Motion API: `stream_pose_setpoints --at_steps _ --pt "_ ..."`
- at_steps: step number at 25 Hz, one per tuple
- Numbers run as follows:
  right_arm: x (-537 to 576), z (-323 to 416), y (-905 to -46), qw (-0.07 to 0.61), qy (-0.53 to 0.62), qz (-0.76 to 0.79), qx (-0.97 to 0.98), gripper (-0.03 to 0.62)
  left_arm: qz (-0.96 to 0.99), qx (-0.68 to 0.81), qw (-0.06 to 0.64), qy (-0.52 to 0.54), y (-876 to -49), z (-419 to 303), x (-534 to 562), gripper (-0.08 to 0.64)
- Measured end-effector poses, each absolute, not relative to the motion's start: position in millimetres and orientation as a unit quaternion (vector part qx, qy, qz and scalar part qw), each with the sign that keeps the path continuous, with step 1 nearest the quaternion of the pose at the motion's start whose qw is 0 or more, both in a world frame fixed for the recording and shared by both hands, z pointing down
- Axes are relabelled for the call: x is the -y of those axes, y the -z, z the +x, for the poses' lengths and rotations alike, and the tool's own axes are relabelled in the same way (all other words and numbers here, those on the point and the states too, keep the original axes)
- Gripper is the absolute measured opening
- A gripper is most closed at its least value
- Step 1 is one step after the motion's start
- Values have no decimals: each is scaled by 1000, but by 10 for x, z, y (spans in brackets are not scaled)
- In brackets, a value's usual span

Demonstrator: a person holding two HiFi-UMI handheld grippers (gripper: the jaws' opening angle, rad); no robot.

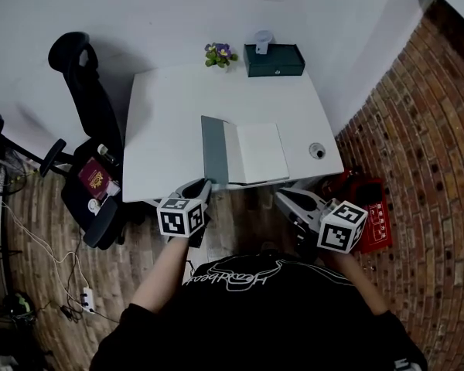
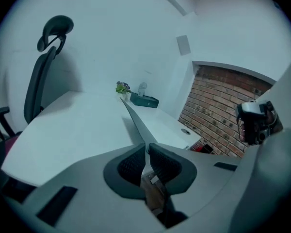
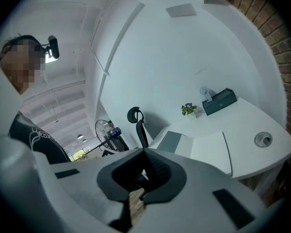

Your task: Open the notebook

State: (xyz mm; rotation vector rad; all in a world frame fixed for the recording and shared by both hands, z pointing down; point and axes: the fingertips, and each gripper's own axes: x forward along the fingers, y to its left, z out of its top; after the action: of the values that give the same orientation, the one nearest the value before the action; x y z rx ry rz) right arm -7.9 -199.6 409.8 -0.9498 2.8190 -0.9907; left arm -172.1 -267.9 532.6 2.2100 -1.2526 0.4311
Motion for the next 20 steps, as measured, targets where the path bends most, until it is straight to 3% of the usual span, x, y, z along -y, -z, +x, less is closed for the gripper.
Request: stream_pose_setpoints --at_steps 15,20 --pt "1788 -73 -4283 8 326 -334 -884 2 808 466 322 -165 -5767 -1971 2634 51" --pt "1766 -56 -4292 11 331 -335 -882 2 806 457 330 -180 -5880 -1997 2565 136"
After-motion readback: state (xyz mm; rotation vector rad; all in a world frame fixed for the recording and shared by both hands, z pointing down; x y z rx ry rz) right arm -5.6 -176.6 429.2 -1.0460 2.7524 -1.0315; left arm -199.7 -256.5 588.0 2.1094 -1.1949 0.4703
